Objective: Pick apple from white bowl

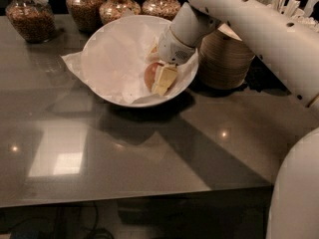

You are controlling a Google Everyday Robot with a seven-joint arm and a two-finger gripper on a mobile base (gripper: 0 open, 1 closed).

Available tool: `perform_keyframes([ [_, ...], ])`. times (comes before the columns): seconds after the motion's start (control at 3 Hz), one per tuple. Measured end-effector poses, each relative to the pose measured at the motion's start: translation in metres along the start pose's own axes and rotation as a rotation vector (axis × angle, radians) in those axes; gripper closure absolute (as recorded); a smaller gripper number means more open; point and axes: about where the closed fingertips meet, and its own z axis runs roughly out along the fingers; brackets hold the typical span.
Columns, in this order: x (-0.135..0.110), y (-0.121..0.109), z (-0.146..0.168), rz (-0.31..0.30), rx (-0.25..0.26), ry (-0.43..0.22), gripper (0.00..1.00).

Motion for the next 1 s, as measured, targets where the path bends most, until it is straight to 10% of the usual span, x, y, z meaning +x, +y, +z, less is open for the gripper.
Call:
perform_keyframes([
  [1.0,-0.0002,0.0000,0.0002,0.000,0.000,0.000,0.92],
])
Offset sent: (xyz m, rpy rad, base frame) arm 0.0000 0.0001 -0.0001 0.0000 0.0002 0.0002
